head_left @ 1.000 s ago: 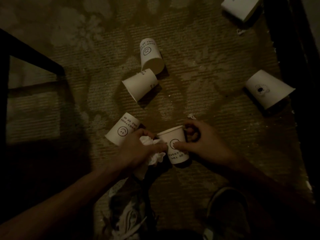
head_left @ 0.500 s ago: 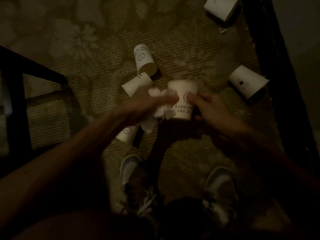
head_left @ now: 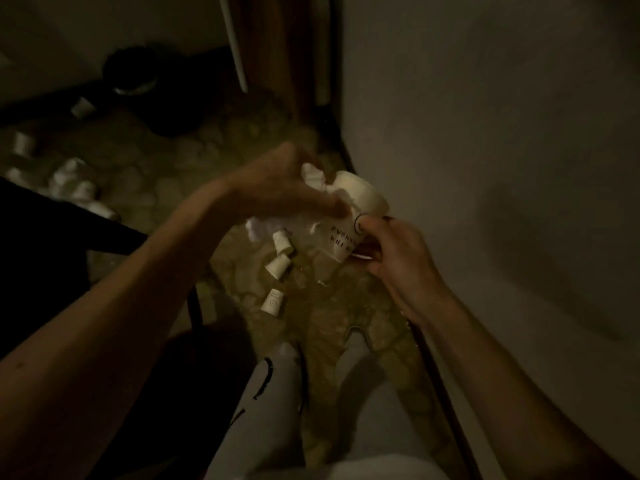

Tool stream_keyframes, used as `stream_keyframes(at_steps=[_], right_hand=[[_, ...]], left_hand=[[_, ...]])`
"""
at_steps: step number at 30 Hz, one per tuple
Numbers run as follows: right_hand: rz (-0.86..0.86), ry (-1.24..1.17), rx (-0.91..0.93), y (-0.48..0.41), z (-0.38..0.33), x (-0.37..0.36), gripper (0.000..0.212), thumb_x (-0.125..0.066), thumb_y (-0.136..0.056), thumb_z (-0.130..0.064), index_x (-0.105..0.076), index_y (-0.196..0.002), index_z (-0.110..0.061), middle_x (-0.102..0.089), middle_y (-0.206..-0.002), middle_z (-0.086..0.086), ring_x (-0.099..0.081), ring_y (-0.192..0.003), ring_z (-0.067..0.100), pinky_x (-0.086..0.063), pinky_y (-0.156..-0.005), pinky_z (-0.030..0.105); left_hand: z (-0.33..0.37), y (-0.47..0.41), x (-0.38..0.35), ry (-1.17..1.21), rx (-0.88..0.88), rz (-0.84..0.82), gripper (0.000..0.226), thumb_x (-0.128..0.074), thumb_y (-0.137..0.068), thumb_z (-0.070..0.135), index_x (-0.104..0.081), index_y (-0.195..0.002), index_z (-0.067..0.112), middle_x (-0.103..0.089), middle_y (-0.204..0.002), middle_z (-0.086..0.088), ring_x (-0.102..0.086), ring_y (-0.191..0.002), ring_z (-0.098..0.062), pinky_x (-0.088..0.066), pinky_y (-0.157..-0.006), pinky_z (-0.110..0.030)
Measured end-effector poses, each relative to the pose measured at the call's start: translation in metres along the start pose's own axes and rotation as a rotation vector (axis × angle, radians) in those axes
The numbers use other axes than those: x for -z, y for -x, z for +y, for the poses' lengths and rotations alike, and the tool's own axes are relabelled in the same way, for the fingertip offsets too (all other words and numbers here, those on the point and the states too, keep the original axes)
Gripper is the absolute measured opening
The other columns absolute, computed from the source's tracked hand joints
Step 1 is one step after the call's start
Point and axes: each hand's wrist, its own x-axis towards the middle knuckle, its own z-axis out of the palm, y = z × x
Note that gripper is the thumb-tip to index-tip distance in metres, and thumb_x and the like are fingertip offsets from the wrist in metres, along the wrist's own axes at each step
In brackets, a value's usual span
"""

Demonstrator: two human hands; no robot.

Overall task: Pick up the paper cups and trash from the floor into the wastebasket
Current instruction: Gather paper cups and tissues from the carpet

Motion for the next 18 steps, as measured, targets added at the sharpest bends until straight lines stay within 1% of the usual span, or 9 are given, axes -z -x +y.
stream_keyframes(at_steps=[2, 3, 6, 8, 9, 11, 14, 16, 18], right_hand=[[0.008, -0.049, 0.03, 0.054, -0.048, -0.009, 0.027, -0.056, -0.096, -0.022, -0.063, -0.113, -0.003, -0.073, -0.102, 0.012, -0.072, -0.096, 0.021, -0.058, -0.078, 0.032], [0.027, -0.079, 0.056, 0.079, -0.068, -0.016, 0.026, -0.056, -0.096, -0.022, -0.064, -0.112, -0.003, -0.073, -0.102, 0.012, -0.071, -0.097, 0.021, -0.058, -0.079, 0.033], [0.138, -0.164, 0.126, 0.15, -0.11, -0.03, 0.024, -0.055, -0.096, -0.021, -0.064, -0.111, -0.004, -0.072, -0.106, 0.012, -0.071, -0.097, 0.021, -0.058, -0.081, 0.034], [0.245, -0.241, 0.167, 0.194, -0.123, -0.033, 0.027, -0.058, -0.093, -0.022, -0.062, -0.114, -0.005, -0.072, -0.106, 0.012, -0.072, -0.094, 0.02, -0.058, -0.075, 0.031], [0.295, -0.271, 0.192, 0.217, -0.127, -0.034, 0.034, -0.06, -0.09, -0.024, -0.06, -0.118, -0.006, -0.071, -0.109, 0.012, -0.072, -0.094, 0.019, -0.058, -0.072, 0.029], [0.376, -0.29, 0.233, 0.265, -0.126, -0.033, 0.044, -0.062, -0.085, -0.028, -0.059, -0.124, -0.007, -0.07, -0.113, 0.013, -0.072, -0.097, 0.02, -0.058, -0.073, 0.03], [0.553, -0.327, 0.31, 0.34, -0.112, -0.023, 0.033, -0.063, -0.091, -0.026, -0.065, -0.118, -0.007, -0.071, -0.112, 0.013, -0.07, -0.101, 0.026, -0.058, -0.08, 0.037], [0.679, -0.335, 0.364, 0.388, -0.093, -0.016, 0.033, -0.064, -0.09, -0.036, -0.067, -0.115, -0.014, -0.073, -0.111, 0.007, -0.07, -0.103, 0.024, -0.056, -0.087, 0.041], [0.82, -0.29, 0.415, 0.436, -0.07, -0.011, 0.043, -0.065, -0.082, -0.05, -0.068, -0.111, -0.018, -0.074, -0.108, 0.003, -0.071, -0.101, 0.021, -0.056, -0.089, 0.041]], left_hand=[[0.057, 0.041, 0.027, -0.083, -0.036, 0.01, 0.047, -0.078, -0.073, 0.049, -0.067, -0.11, 0.022, -0.067, -0.087, 0.012, -0.067, -0.075, -0.005, -0.049, -0.05, -0.015], [0.081, 0.061, 0.038, -0.128, -0.063, 0.02, 0.051, -0.077, -0.073, 0.051, -0.065, -0.114, 0.023, -0.063, -0.092, 0.014, -0.064, -0.079, -0.003, -0.047, -0.052, -0.013], [0.145, 0.113, 0.058, -0.241, -0.212, 0.078, 0.047, -0.078, -0.069, 0.056, -0.066, -0.103, 0.028, -0.063, -0.091, 0.014, -0.062, -0.077, 0.001, -0.043, -0.048, -0.011], [0.178, 0.14, 0.062, -0.301, -0.354, 0.077, 0.042, -0.079, -0.066, 0.057, -0.067, -0.096, 0.029, -0.065, -0.088, 0.014, -0.063, -0.074, 0.001, -0.043, -0.05, -0.013], [0.192, 0.153, 0.06, -0.311, -0.416, 0.047, 0.04, -0.079, -0.066, 0.056, -0.067, -0.094, 0.029, -0.065, -0.086, 0.015, -0.064, -0.074, 0.002, -0.044, -0.05, -0.013], [0.218, 0.182, 0.046, -0.304, -0.553, -0.041, 0.037, -0.077, -0.067, 0.057, -0.066, -0.091, 0.03, -0.066, -0.084, 0.015, -0.063, -0.076, 0.006, -0.048, -0.052, -0.014], [0.25, 0.22, 0.005, -0.246, -0.741, -0.145, 0.049, -0.075, -0.062, 0.065, -0.065, -0.094, 0.03, -0.068, -0.085, 0.015, -0.065, -0.078, 0.005, -0.051, -0.059, -0.014], [0.264, 0.24, -0.031, -0.186, -0.819, -0.232, 0.05, -0.081, -0.065, 0.059, -0.064, -0.101, 0.03, -0.069, -0.089, 0.017, -0.064, -0.084, 0.006, -0.051, -0.065, -0.012], [0.277, 0.26, -0.073, -0.116, -0.863, -0.363, 0.046, -0.083, -0.069, 0.052, -0.065, -0.105, 0.03, -0.07, -0.093, 0.019, -0.065, -0.087, 0.006, -0.054, -0.07, -0.014]])
